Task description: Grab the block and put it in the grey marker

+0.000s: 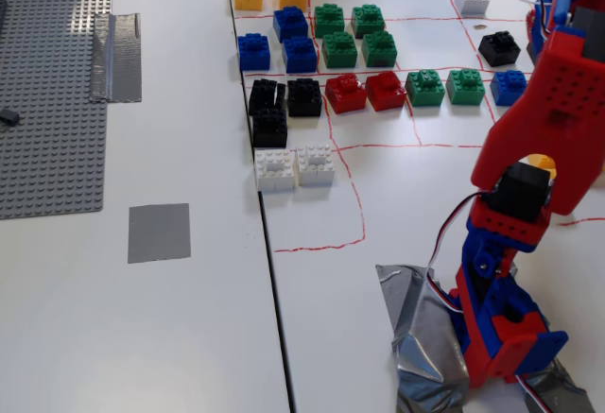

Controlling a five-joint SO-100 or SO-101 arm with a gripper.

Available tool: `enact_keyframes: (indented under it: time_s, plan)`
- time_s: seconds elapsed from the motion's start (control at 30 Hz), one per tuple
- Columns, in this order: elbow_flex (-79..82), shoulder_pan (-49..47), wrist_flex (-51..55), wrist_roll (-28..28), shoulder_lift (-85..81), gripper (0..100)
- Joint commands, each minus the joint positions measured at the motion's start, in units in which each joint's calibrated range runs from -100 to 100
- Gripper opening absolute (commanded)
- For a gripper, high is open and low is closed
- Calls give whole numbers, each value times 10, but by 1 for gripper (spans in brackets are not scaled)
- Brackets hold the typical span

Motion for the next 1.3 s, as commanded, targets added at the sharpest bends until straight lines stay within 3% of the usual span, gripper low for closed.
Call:
enact_keyframes:
  time_s: [0.0,0.37,0.77,1.27]
  plan:
    - [-79,39,9,23,-11,0]
    - [-291,115,27,85,133,11]
    - [-356,98,17,93,215,25]
    - [-456,75,14,77,312,25]
